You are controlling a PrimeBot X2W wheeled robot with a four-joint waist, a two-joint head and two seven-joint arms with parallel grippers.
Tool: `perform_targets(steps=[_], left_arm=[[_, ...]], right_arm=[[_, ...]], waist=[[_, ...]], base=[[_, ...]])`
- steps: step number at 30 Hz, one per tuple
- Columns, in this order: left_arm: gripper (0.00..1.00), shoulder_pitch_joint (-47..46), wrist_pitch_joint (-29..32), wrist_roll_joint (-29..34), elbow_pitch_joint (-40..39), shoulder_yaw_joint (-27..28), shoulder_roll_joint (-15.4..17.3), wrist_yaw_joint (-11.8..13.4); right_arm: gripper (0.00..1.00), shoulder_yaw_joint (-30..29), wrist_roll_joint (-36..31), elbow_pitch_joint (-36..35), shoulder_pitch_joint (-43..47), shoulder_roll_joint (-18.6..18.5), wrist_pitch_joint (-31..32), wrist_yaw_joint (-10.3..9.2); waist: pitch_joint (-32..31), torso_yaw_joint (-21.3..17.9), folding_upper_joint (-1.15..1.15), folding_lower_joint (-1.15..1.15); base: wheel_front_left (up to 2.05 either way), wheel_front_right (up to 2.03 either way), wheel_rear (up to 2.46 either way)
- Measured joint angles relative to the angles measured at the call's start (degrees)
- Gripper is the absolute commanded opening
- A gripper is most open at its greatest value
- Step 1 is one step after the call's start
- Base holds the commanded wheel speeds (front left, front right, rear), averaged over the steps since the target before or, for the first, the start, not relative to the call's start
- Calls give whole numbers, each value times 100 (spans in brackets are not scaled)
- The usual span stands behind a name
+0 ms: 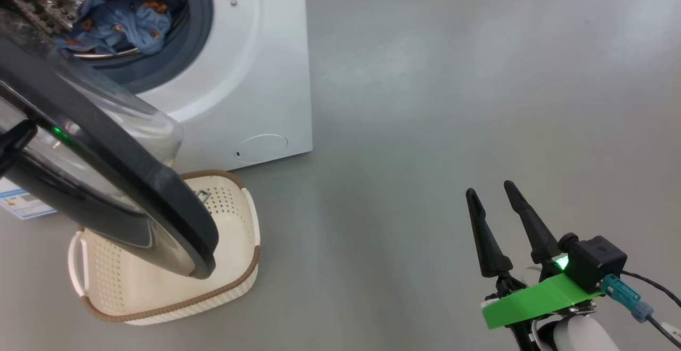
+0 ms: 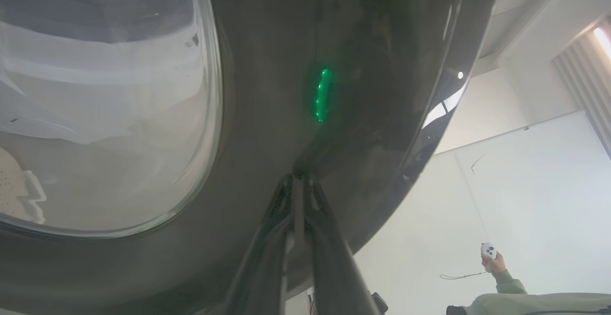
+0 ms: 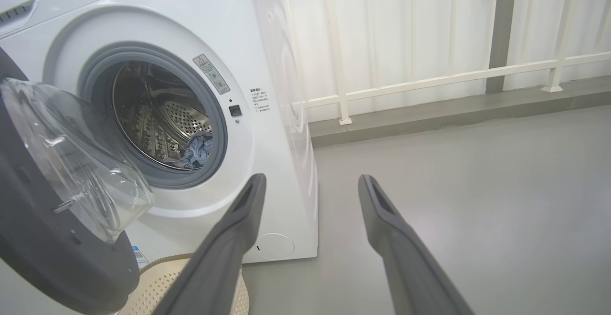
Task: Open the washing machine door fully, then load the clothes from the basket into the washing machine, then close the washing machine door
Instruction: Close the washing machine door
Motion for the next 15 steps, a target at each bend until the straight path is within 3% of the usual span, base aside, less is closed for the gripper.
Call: perform_targets(steps=[6,8,9,10,11,12,15], left_arm=[[0,4,-102,123,-1,3,-13,-207],[40,10,-154,180,1,13,-24,-304],[53,27,-189,216,2,13,-25,-361],[86,38,-212,281,3,16,-25,-412],[86,54,-260,381,3,16,-21,-477],[100,85,-303,483,3,13,-10,-556],[100,256,-424,616,16,16,-8,-710]], right_arm=[[100,-32,0,43,-1,3,0,0],[100,-31,-1,55,-2,3,0,0],[100,-31,-1,58,-2,4,0,0],[100,-32,-1,67,-3,3,0,0],[100,-32,-1,74,-3,5,0,0],[100,-32,-1,80,-3,5,0,0],[100,-44,-2,118,-3,8,0,0]], waist=[[-24,155,0,0],[-32,205,0,0],[-37,231,0,0],[-43,254,0,0],[-49,275,0,0],[-56,297,0,0],[-107,344,0,0]], base=[[0,0,0],[0,0,0],[0,0,0],[0,0,0],[0,0,0],[0,0,0],[0,0,0]])
